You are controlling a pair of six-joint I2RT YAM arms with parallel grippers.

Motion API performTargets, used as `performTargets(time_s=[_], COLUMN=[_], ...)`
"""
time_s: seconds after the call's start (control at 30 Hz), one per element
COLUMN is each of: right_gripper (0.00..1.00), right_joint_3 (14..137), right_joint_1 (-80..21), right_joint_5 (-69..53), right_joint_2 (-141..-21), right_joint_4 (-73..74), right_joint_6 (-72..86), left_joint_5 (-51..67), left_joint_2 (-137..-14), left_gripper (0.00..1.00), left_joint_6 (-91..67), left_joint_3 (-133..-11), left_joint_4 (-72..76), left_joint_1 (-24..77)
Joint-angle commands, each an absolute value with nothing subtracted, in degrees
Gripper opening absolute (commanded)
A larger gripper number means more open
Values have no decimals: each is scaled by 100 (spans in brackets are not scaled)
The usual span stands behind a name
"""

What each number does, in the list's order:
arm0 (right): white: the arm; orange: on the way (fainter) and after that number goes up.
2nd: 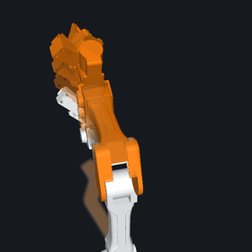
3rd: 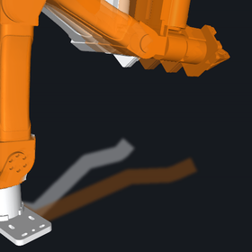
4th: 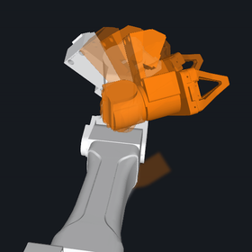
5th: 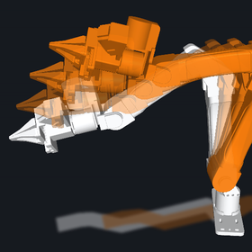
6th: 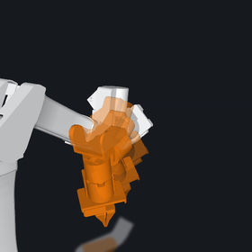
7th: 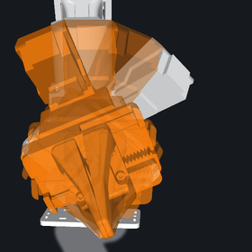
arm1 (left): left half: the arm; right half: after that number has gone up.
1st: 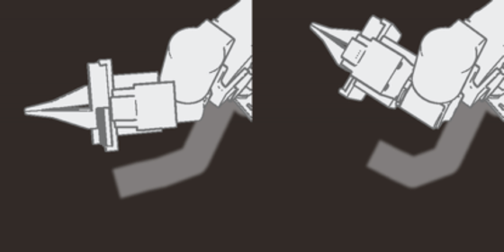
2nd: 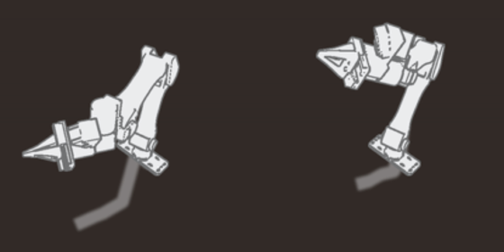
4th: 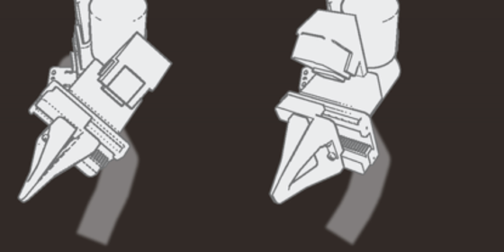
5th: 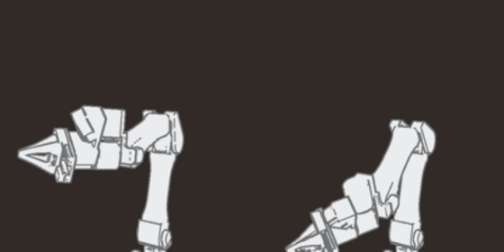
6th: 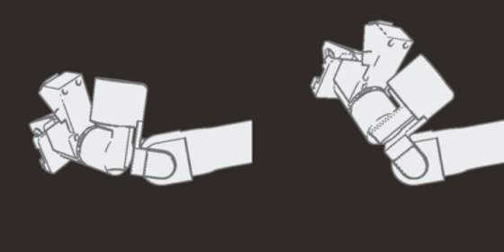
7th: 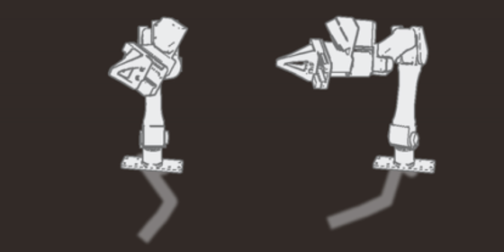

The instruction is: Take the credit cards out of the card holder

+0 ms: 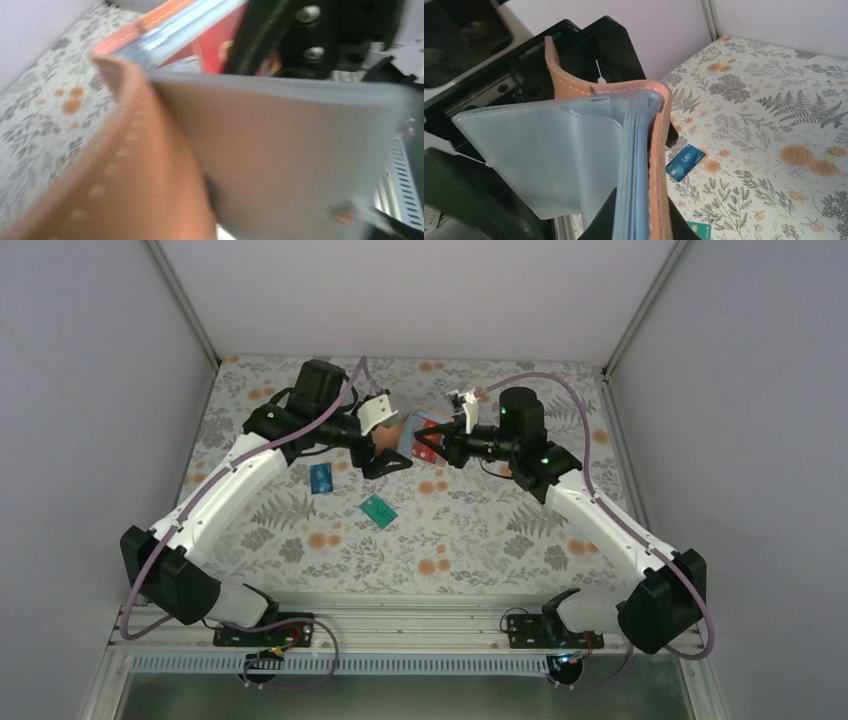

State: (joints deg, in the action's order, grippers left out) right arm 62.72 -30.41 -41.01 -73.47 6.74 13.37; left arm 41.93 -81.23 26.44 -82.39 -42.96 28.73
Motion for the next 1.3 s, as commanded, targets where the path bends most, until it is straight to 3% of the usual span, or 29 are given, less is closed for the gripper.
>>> performTargets(time_s=[0.0,0.13,0.23,0.27,0.37,0.43,0.63,0.87,0.93,1.03,1.13,1.27], right_gripper=[4,4,4,5,24,32,29,38,31,5,4,4], right_joint_3=[6590,6650,6720,6726,6578,6430,6306,6330,6305,6246,6230,6264], right_joint_1=[-3206,-3204,-3198,-3175,-2990,-2782,-2564,-2573,-2575,-2561,-2500,-2202], right_joint_5=[-4164,-4579,-4781,-4821,-4843,-4877,-5134,-5369,-5325,-5108,-4784,-4322], right_joint_2=[-7249,-7198,-7190,-7159,-6998,-6890,-6914,-7059,-7083,-7066,-7054,-7029], right_joint_4=[529,675,878,934,1035,1065,1010,761,783,900,1030,1272], right_joint_6=[1366,1172,992,922,776,699,734,941,940,913,971,1223], left_joint_5=[3310,2706,2782,2814,3221,3621,4355,4328,4361,4451,4431,3281], left_joint_2=[-8243,-8235,-8215,-8193,-8106,-8031,-7944,-8139,-8160,-8146,-8139,-8144], left_gripper=[95,54,6,3,2,2,2,2,2,2,3,38], left_joint_6=[2382,2302,2303,2307,2365,2429,2583,2390,2375,2361,2240,1676], left_joint_3=[-8382,-8246,-8268,-8297,-8365,-8350,-8289,-8479,-8529,-8569,-8525,-8439], left_joint_4=[-4015,-3869,-3894,-3927,-4036,-4106,-4254,-4293,-4327,-4355,-4266,-3856], left_joint_1=[2964,2961,2953,2942,2818,2682,2628,2628,2628,2601,2459,2120])
